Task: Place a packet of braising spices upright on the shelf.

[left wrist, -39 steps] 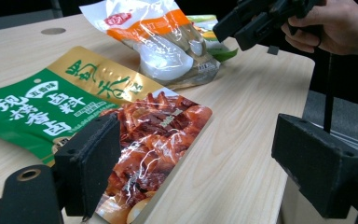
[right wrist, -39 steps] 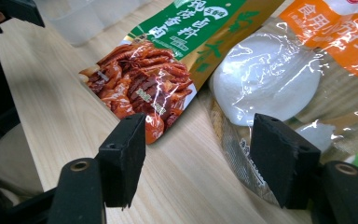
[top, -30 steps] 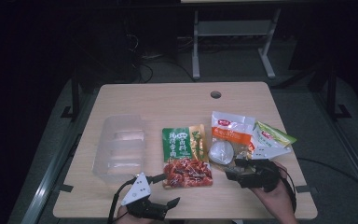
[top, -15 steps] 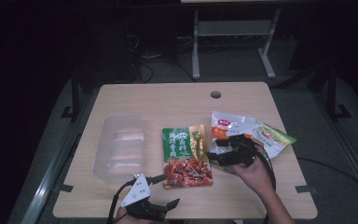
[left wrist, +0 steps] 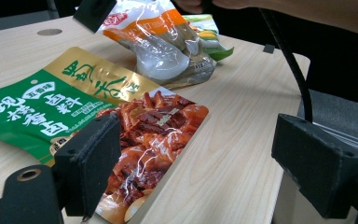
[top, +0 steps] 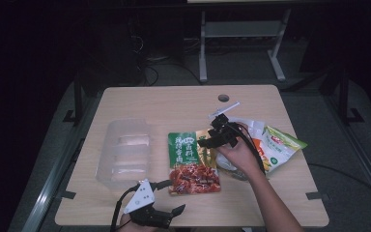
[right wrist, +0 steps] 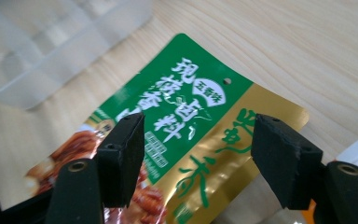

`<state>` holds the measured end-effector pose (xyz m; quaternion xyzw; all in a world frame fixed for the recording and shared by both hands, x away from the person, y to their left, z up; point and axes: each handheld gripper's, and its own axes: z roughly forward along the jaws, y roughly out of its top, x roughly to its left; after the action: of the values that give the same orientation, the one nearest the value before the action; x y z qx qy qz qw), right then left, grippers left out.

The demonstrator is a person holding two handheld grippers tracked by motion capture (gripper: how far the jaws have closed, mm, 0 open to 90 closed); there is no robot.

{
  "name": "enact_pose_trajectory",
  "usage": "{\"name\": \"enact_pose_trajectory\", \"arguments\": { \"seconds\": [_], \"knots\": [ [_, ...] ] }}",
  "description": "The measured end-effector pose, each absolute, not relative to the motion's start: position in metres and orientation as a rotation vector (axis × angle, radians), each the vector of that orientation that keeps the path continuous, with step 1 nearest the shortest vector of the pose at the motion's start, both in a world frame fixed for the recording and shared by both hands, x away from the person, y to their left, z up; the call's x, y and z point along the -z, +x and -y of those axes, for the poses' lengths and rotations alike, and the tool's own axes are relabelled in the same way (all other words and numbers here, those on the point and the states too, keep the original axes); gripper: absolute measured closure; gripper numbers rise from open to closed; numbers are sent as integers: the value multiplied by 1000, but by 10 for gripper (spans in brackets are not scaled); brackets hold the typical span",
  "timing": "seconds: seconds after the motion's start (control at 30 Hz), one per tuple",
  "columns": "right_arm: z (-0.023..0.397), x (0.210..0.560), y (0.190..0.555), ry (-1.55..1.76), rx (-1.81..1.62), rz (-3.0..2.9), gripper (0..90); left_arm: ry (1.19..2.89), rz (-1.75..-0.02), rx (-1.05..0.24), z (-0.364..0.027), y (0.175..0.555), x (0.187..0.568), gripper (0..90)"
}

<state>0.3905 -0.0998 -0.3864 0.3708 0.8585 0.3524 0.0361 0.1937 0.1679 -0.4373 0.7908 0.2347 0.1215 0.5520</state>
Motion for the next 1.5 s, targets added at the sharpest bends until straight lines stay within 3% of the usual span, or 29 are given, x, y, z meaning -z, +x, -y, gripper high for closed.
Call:
{"name": "enact_pose_trajectory", "arguments": {
  "seconds": [0.37, 0.97, 1.27, 1.5],
  "knots": [
    [100, 415, 416, 1320, -927, -2616, 362, 1871, -549, -284, -166, 193, 438, 153],
    [90, 438, 426, 1439, -800, -2631, 386, 1878, -545, -281, -165, 194, 438, 155],
    [88, 442, 425, 1418, -784, -2660, 547, 1886, -547, -283, -165, 194, 438, 155],
    [87, 442, 424, 1405, -824, -2674, 795, 1887, -554, -289, -166, 196, 437, 157]
  ]
}}
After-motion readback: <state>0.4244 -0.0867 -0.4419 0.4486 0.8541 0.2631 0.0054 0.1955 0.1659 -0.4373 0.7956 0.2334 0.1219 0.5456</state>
